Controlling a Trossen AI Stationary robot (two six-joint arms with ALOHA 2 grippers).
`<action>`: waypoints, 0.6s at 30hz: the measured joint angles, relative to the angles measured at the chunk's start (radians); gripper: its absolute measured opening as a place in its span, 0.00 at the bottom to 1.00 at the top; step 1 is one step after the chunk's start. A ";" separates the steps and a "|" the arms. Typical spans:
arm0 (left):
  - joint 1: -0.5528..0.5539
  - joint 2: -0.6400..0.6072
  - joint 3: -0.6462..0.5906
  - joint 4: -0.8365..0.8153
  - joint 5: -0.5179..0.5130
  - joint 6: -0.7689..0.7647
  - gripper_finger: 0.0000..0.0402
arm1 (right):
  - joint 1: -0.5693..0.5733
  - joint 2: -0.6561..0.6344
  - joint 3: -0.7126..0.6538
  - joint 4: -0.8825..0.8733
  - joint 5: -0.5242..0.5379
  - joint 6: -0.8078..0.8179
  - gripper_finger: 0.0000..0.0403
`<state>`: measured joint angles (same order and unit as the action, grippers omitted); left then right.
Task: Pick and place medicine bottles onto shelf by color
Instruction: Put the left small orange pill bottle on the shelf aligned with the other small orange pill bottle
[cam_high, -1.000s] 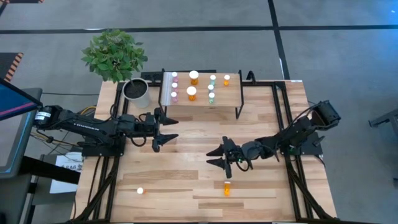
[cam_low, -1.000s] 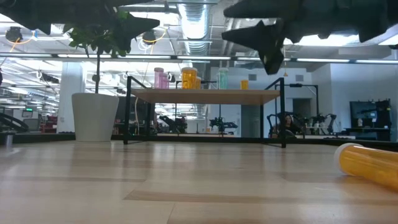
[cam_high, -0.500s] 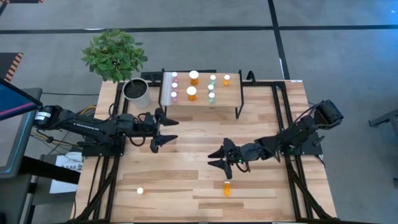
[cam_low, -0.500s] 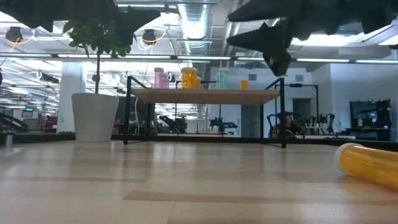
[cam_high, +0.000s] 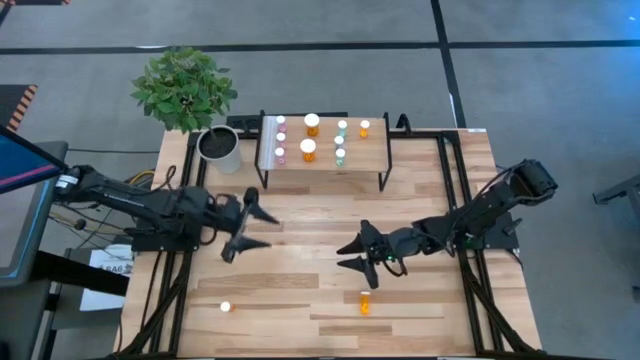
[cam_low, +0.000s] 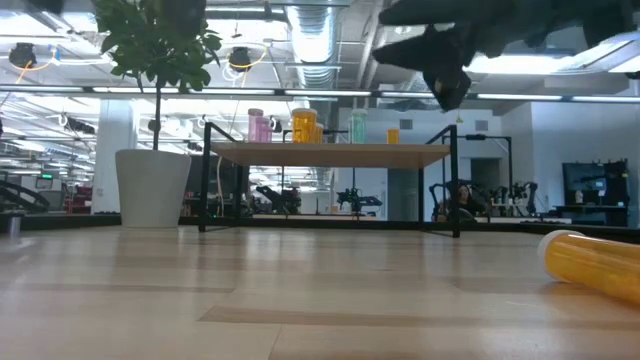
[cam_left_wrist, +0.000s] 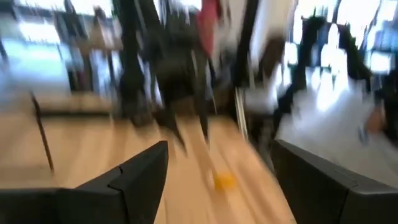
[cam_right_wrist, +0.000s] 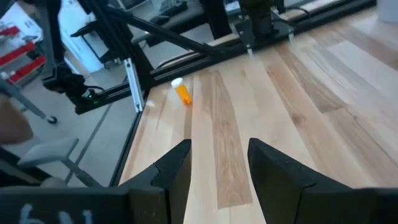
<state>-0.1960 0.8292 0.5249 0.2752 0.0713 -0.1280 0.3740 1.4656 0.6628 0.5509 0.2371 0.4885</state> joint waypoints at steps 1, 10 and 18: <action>-0.026 -0.003 0.031 -0.108 -0.014 0.000 0.67 | 0.001 -0.006 0.000 -0.001 0.000 -0.015 0.45; -0.346 0.084 0.260 -0.755 -0.213 -0.151 0.63 | 0.004 -0.010 0.000 -0.005 0.000 -0.044 0.45; -0.506 0.223 0.278 -0.878 -0.162 -0.396 0.68 | 0.004 -0.010 0.000 0.007 0.004 -0.044 0.45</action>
<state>-0.7019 1.0526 0.8028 -0.6032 -0.0905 -0.5240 0.3779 1.4556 0.6632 0.5583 0.2414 0.4442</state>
